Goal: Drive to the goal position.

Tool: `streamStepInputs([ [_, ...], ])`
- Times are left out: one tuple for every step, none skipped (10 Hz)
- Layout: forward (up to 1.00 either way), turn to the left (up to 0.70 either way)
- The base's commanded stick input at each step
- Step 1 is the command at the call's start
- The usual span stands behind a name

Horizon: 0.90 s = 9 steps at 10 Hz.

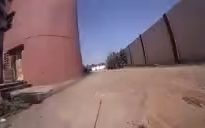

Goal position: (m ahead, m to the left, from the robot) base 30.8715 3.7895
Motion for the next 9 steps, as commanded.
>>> streamStepInputs([
  [1.00,0.00],
  [1.00,0.00],
  [1.00,0.00],
  [1.00,0.00],
  [1.00,0.00],
  [1.00,0.00],
  [1.00,0.00],
  [1.00,0.00],
  [1.00,0.00],
])
